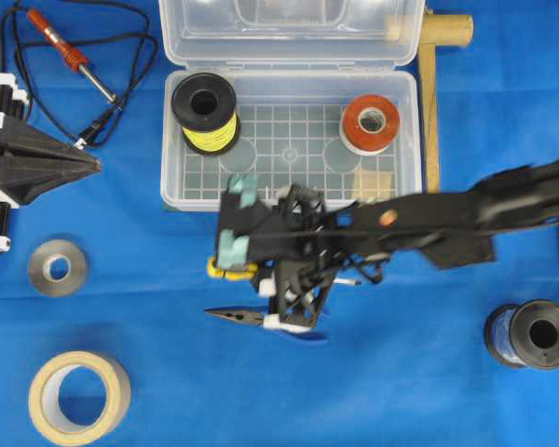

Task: Pick the screwdriver from the toolbox among several items.
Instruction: 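Lift the screwdriver out of the toolbox with the right gripper, then carry the screwdriver forward and set it on the table above the pliers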

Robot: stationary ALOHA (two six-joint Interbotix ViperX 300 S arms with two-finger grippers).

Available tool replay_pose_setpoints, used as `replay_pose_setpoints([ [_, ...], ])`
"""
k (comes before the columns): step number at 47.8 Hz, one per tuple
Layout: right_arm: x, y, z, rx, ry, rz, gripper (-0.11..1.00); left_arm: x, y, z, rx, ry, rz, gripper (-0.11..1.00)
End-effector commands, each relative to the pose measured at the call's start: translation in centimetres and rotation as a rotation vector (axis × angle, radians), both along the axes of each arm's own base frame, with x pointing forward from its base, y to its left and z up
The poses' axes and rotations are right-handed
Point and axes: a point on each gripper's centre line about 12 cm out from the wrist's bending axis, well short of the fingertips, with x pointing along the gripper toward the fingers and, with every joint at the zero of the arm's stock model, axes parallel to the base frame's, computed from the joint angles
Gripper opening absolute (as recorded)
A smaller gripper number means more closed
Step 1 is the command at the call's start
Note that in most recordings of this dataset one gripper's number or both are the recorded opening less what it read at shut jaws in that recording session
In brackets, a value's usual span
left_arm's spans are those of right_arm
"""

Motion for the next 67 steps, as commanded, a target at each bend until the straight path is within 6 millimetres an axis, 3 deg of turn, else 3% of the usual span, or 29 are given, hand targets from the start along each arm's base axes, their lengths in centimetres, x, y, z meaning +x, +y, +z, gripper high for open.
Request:
replay_pose_setpoints([
  [1,1.4,1.0,0.6,0.011,-0.039,0.008,0.25,0.1,0.0,0.4,-0.002,-0.014,0.001,0.00],
  [13,2.3,1.4,-2.7,0.028,0.024,-0.023,0.25,0.1,0.0,0.4,-0.002,-0.012,0.000,0.00],
  [29,2.1,1.1,-2.6,0.031,0.044,-0.041,0.28,0.1,0.0,0.5,-0.003,-0.012,-0.001,0.00],
  [33,1.7,1.0,-1.6,0.018,0.053,-0.031,0.50,0.1,0.0,0.4,-0.003,-0.008,0.000,0.00],
  [37,0.9,0.7,0.8,-0.011,0.048,-0.017,0.73,0.1,0.0,0.4,-0.005,-0.006,0.001,0.00],
  [40,0.2,0.3,2.9,-0.034,0.033,-0.013,0.81,0.1,0.0,0.4,-0.003,-0.006,0.000,0.00],
  [48,-3.2,-0.8,9.1,-0.110,-0.055,0.008,0.74,0.1,0.0,0.5,-0.006,-0.009,0.000,0.00],
  [54,-6.6,-1.6,12.0,-0.154,-0.124,0.024,0.74,0.0,0.0,0.5,-0.008,-0.012,0.000,0.00],
  [67,-16.1,-2.8,13.8,-0.141,-0.317,0.059,0.74,0.0,0.0,0.4,-0.020,-0.011,0.000,0.00],
])
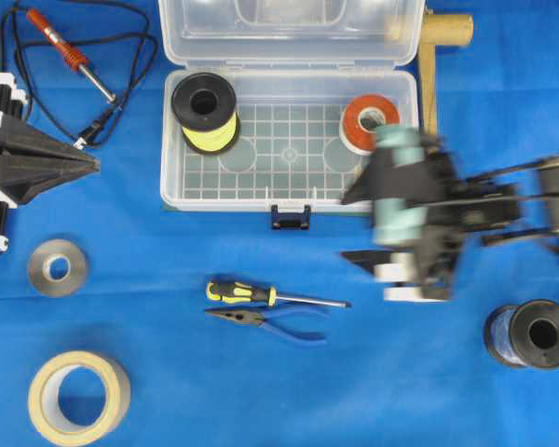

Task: Pick the screwdriver from the toolbox among several items.
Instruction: 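Carry the screwdriver forward and set it on the table above the pliers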

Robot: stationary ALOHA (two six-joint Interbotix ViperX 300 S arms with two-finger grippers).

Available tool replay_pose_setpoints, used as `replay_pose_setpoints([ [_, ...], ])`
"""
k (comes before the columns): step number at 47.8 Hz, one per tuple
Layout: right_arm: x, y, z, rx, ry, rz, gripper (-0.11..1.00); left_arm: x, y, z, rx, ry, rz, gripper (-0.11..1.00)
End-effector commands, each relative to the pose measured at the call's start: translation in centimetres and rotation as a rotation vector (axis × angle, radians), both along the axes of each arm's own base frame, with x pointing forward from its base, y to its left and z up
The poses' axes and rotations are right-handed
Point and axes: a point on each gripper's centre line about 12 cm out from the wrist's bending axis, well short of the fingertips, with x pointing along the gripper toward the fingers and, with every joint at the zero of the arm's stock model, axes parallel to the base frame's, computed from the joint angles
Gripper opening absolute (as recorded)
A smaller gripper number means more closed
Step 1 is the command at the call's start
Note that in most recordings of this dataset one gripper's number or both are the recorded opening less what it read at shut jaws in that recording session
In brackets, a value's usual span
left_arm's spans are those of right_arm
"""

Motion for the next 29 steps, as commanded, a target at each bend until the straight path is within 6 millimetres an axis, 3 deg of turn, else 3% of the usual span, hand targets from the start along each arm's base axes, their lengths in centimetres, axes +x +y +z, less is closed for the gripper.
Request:
replay_pose_setpoints([
  [1,-3.2,-0.3,1.4,0.017,-0.107,0.021,0.74,0.1,0.0,0.4,-0.002,-0.011,0.000,0.00],
  [15,-12.3,-1.6,-1.2,0.016,-0.273,0.064,0.74,0.2,0.0,0.2,0.000,-0.008,0.001,0.00],
  [22,-14.8,-2.2,-3.1,0.013,-0.312,0.063,0.74,0.2,0.0,0.1,-0.001,-0.003,-0.001,0.00],
  [29,-16.0,-2.7,-5.1,0.013,-0.322,0.051,0.74,0.3,0.0,-0.2,0.000,0.006,-0.001,0.00],
])
